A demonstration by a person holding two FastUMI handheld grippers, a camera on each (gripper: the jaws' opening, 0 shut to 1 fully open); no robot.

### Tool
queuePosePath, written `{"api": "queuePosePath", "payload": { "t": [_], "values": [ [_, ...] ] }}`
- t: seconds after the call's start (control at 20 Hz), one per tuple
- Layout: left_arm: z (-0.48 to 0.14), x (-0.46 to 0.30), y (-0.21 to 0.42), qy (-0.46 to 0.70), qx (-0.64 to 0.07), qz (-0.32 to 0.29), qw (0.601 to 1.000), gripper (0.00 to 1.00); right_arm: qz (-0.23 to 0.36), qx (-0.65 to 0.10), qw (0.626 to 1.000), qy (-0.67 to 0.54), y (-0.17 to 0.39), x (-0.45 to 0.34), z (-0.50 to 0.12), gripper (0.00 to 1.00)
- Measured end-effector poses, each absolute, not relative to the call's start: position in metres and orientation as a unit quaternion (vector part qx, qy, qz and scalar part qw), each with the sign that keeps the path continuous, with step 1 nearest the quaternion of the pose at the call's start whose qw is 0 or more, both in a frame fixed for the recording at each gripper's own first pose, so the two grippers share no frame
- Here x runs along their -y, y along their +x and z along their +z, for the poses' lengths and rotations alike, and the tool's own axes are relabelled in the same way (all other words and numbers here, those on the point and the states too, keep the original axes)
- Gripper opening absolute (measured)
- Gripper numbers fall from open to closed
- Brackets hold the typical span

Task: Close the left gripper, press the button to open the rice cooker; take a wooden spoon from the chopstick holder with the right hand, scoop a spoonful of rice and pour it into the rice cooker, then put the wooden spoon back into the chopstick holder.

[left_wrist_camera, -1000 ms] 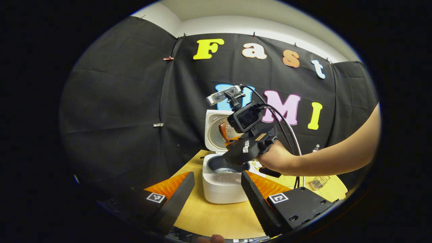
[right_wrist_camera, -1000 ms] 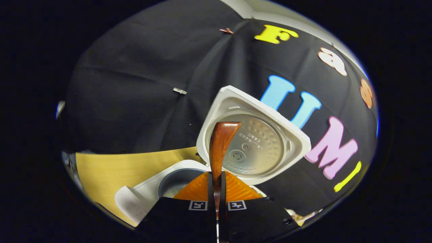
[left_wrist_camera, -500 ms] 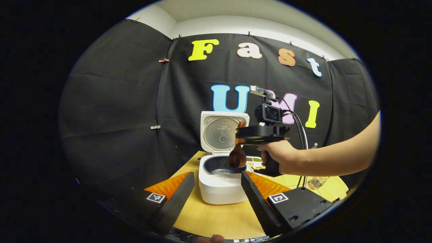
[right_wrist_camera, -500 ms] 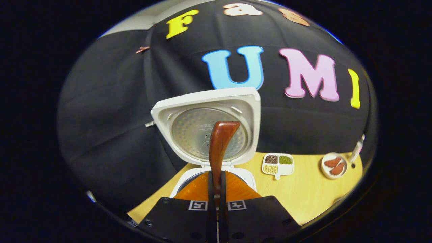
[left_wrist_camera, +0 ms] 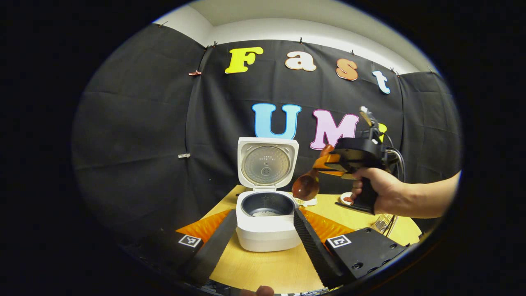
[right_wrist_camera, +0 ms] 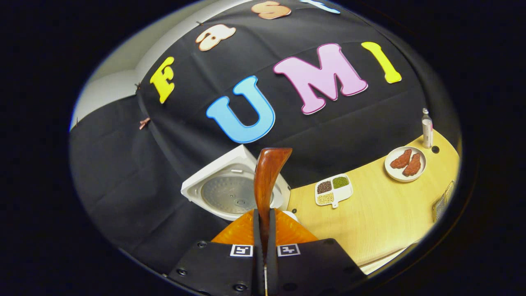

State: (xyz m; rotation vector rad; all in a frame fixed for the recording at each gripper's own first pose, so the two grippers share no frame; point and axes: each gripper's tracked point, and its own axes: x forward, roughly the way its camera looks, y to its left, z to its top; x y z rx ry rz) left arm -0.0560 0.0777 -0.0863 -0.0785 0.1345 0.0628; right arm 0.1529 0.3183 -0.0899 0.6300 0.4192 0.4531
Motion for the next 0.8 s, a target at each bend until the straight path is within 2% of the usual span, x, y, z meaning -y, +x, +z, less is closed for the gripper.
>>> {"api": "queuePosePath", "payload": {
  "t": [0.2, 0.8],
  "values": [
    [-0.084, -0.069, -0.051, -0.033, -0.065, 0.023, 0.997, 0.95, 0.189, -0.176, 0.913, 0.315, 0.152, -0.240, -0.087, 0.07],
    [-0.081, -0.015, -0.030, -0.032, -0.079, -0.002, 0.996, 0.95, 0.051, -0.168, 0.950, 0.260, 0.152, 0.001, -0.161, 0.07]
  ]
}}
